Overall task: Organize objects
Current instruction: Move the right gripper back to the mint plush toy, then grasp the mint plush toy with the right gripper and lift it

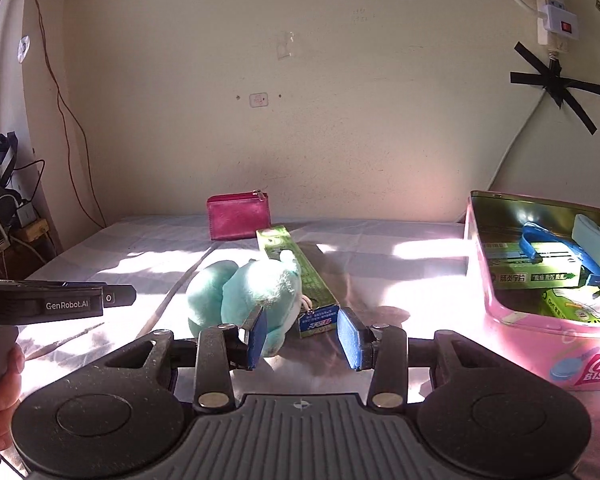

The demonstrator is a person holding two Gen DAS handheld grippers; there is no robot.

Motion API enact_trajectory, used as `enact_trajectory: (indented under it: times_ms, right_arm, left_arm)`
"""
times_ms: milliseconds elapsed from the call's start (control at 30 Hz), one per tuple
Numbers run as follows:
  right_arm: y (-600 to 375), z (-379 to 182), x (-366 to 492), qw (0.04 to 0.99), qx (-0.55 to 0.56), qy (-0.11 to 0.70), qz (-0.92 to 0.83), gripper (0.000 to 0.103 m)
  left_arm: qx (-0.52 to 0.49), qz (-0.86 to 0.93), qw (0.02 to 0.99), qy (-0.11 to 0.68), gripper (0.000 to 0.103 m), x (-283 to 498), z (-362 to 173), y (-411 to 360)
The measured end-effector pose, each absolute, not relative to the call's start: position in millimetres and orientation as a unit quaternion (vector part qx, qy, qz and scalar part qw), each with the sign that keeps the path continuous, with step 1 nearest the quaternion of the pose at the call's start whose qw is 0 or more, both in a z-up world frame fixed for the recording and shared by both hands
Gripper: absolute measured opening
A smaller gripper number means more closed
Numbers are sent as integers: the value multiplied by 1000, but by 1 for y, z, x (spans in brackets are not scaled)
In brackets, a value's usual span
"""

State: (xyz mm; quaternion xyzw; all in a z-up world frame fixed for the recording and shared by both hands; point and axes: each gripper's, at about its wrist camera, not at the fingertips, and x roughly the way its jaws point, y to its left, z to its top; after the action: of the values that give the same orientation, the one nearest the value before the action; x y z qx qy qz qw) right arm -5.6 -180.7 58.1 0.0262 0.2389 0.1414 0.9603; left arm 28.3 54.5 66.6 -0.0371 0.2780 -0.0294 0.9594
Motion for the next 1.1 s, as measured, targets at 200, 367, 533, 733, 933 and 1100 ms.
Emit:
enact_trajectory:
  times_ms: [200,367,533,733,933,1100]
  right_arm:
    - [-159,42,10,953,5,260,154,39]
    - [-157,26,27,945,19,289,156,41]
    - [-151,18,37,940,11,295,168,38]
    - [-143,21,32,945,-16,275,177,6]
    - [-153,41,3,959,-20,220,178,6]
    - [-173,48,-8,964,-6,204,169,6]
  left_arm:
    - [-52,-77,959,266,53,31,62,50]
    - [-85,-114,950,279,81,51,51,40]
    - [-111,-152,939,288,82,71,41,33]
    - [-121,-194,930,289,34,73,46,26]
    - [-89,-202,946,238,34,47,76,10]
    - [-78,-216,945,233,34,42,85,-11]
